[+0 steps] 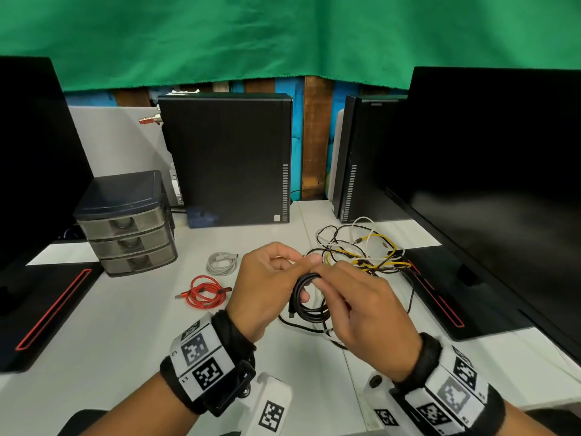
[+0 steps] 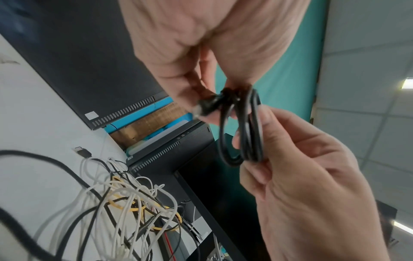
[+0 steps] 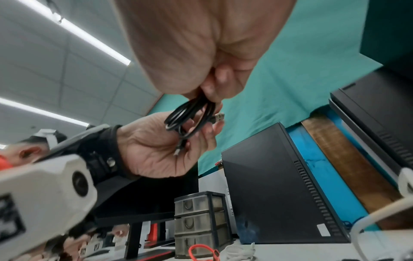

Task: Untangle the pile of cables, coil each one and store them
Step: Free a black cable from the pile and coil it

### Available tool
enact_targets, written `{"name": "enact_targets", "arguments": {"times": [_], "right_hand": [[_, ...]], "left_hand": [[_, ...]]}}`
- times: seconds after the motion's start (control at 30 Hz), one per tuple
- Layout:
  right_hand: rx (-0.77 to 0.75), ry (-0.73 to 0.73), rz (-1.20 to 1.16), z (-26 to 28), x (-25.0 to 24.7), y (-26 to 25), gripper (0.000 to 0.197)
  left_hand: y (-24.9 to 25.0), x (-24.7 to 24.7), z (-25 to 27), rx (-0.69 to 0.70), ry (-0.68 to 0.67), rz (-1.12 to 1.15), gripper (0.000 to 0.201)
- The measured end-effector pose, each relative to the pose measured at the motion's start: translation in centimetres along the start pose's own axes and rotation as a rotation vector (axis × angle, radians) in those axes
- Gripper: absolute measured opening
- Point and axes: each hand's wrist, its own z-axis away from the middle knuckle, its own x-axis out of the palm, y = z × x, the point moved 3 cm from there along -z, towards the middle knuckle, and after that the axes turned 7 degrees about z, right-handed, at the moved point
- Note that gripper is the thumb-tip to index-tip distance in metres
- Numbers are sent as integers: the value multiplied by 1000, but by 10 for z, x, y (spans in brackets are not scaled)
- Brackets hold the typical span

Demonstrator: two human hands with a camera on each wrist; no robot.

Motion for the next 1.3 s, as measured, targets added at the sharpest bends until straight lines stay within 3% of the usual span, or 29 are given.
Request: {"name": "enact_targets", "arguments": {"times": [0.1,0.23,0.37,0.57,0.77,0.9,1.07,1.3], "right_hand": [[73,56,-42,-4,-4,4,25],[153,80,-6,-9,-10,11,21],[219,63,21,-9,-10,23,17],[222,-41,70,-11,-5,19,22],[195,-70,335,-8,3,11,18],[355,-138,113,-7,2,17,13],[598,-101,-197,-12,-5,20,15],[551,-132,-222,-8,-1,14,26]], "left_hand": [[1,4,6,43,20,23,26],[2,13,12,61,-48,-11,35],[1,17,12,29,-158,-116,6],[-5,9,5,19,-122,-287,17],[-7,6,1,57,-55,-354,10],[-6,1,3,103,56,-287,12],[-4,8,9,176,88,-244,10],[-6,10,9,182,-14,-380,12]]}}
